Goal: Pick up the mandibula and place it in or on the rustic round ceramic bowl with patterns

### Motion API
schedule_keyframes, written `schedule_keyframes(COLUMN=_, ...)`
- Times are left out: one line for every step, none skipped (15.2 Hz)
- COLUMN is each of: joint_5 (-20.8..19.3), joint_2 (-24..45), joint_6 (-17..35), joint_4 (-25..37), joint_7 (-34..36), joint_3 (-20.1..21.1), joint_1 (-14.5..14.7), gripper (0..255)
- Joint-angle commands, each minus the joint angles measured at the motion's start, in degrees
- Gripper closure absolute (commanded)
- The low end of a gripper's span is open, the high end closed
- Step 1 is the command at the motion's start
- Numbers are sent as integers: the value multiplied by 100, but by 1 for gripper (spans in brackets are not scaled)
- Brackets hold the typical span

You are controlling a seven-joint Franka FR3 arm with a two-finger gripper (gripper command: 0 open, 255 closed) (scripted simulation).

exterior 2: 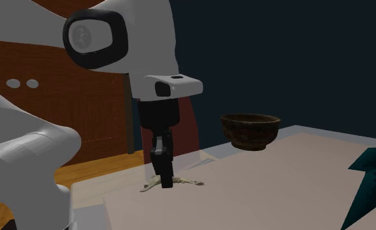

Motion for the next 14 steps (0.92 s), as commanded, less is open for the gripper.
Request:
schedule_keyframes(joint_5=15, joint_2=29, joint_6=-13, joint_4=-10, joint_7=-7, joint_3=-5, joint_1=15, gripper=255)
schedule_keyframes(joint_5=26, joint_2=17, joint_6=-94, joint_4=60, joint_7=-4, joint_3=8, joint_1=21, gripper=255)
schedule_keyframes(joint_5=37, joint_2=8, joint_6=-174, joint_4=131, joint_7=-2, joint_3=22, joint_1=26, gripper=255)
schedule_keyframes(joint_5=48, joint_2=0, joint_6=-254, joint_4=203, joint_7=0, joint_3=35, joint_1=31, gripper=255)
schedule_keyframes(joint_5=60, joint_2=-6, joint_6=-333, joint_4=276, joint_7=2, joint_3=48, joint_1=37, gripper=255)
schedule_keyframes(joint_5=71, joint_2=-11, joint_6=-411, joint_4=350, joint_7=4, joint_3=60, joint_1=42, gripper=255)
schedule_keyframes(joint_5=81, joint_2=-14, joint_6=-489, joint_4=425, joint_7=6, joint_3=72, joint_1=48, gripper=255)
schedule_keyframes(joint_5=92, joint_2=-15, joint_6=-566, joint_4=500, joint_7=8, joint_3=84, joint_1=54, gripper=255)
schedule_keyframes(joint_5=102, joint_2=-15, joint_6=-642, joint_4=577, joint_7=10, joint_3=96, joint_1=59, gripper=255)
schedule_keyframes(joint_5=113, joint_2=-14, joint_6=-717, joint_4=654, joint_7=11, joint_3=107, joint_1=65, gripper=255)
schedule_keyframes(joint_5=123, joint_2=-11, joint_6=-792, joint_4=732, joint_7=13, joint_3=118, joint_1=71, gripper=255)
schedule_keyframes(joint_5=133, joint_2=-6, joint_6=-867, joint_4=811, joint_7=14, joint_3=129, joint_1=77, gripper=255)
schedule_keyframes(joint_5=143, joint_2=-1, joint_6=-941, joint_4=890, joint_7=16, joint_3=140, joint_1=82, gripper=255)
schedule_keyframes(joint_5=153, joint_2=6, joint_6=-1014, joint_4=971, joint_7=17, joint_3=150, joint_1=88, gripper=255)
